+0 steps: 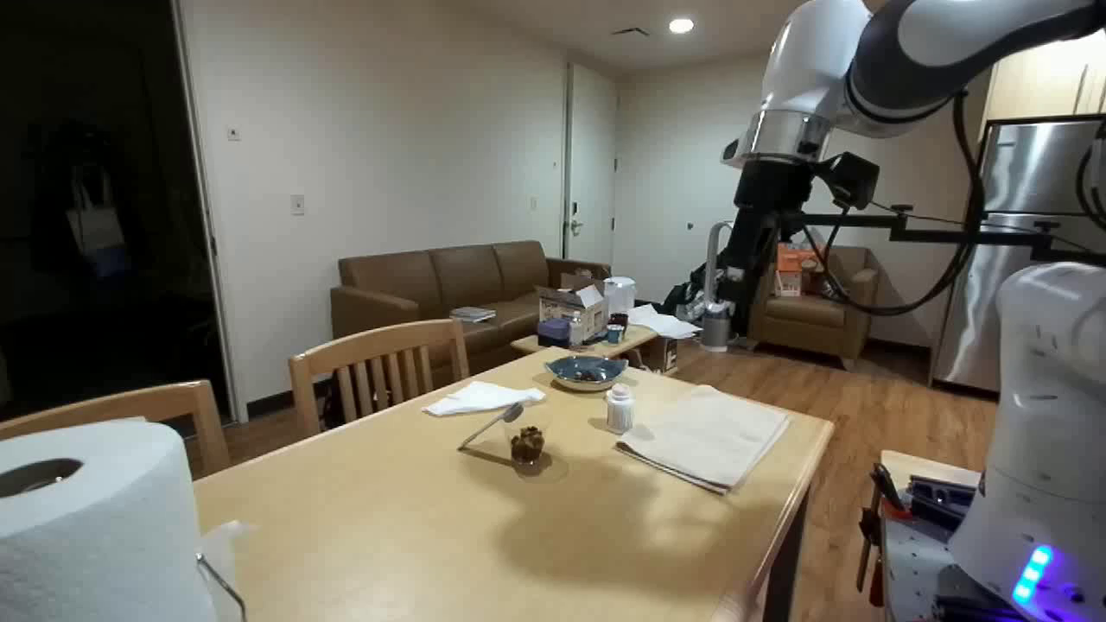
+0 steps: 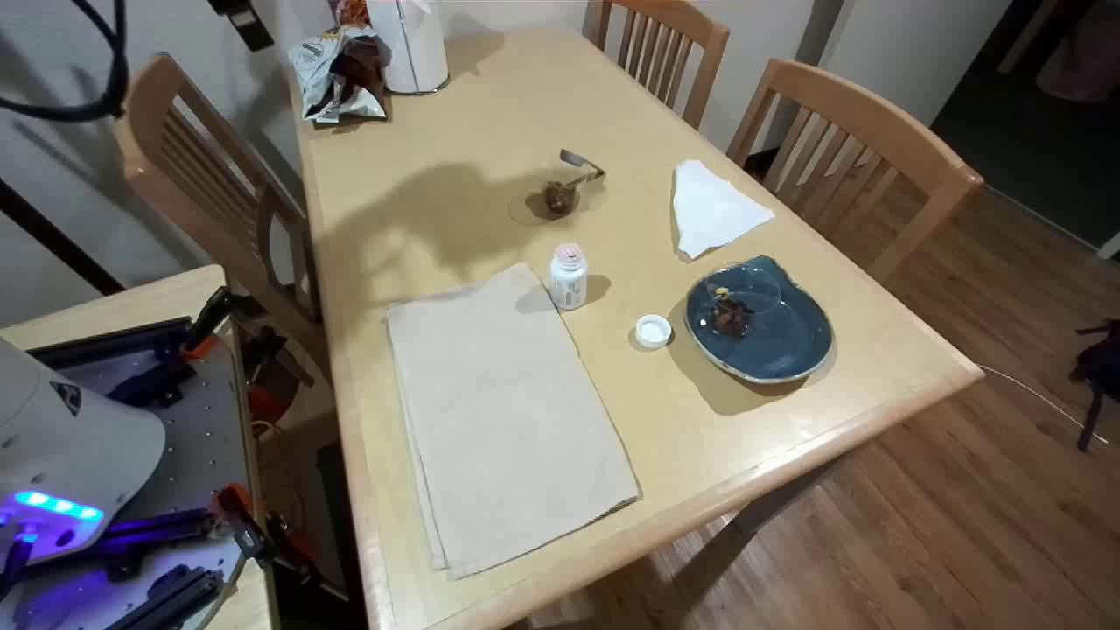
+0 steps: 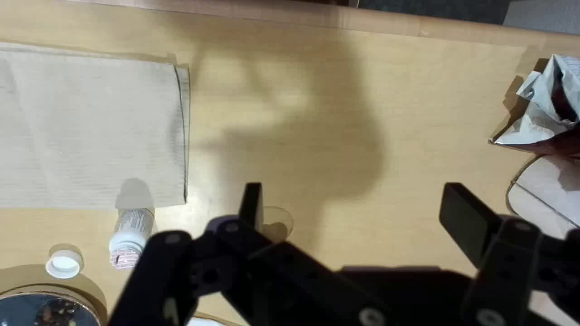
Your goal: Fold the towel in half once
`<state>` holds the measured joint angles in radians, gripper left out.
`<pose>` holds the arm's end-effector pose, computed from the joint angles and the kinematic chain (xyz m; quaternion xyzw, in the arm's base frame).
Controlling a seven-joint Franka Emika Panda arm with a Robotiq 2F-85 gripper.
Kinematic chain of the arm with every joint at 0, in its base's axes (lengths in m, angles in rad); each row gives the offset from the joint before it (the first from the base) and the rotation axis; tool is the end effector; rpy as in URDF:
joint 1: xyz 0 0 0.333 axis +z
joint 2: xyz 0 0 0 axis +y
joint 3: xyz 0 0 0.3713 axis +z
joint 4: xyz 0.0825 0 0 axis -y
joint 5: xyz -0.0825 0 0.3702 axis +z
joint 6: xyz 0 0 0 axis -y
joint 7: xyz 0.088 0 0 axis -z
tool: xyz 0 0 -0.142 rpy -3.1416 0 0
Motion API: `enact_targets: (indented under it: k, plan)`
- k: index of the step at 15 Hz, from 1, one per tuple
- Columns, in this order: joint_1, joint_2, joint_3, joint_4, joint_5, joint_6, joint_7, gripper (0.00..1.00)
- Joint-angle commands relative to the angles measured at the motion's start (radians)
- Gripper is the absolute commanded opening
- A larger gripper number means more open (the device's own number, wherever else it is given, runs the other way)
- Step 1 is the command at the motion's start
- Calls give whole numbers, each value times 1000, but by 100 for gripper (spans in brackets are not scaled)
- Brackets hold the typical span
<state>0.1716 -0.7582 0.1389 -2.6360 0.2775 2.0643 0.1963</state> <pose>0.2755 0.1176 0.5015 -0.9924 0.0119 -0.0712 0.0994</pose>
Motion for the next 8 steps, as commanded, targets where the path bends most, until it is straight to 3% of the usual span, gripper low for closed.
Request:
enact_targets:
  k: [1, 8]
  plan:
    - [-7, 0, 5, 3, 4, -5, -4, 100]
    - [2, 21, 2, 11, 28, 21, -6, 100]
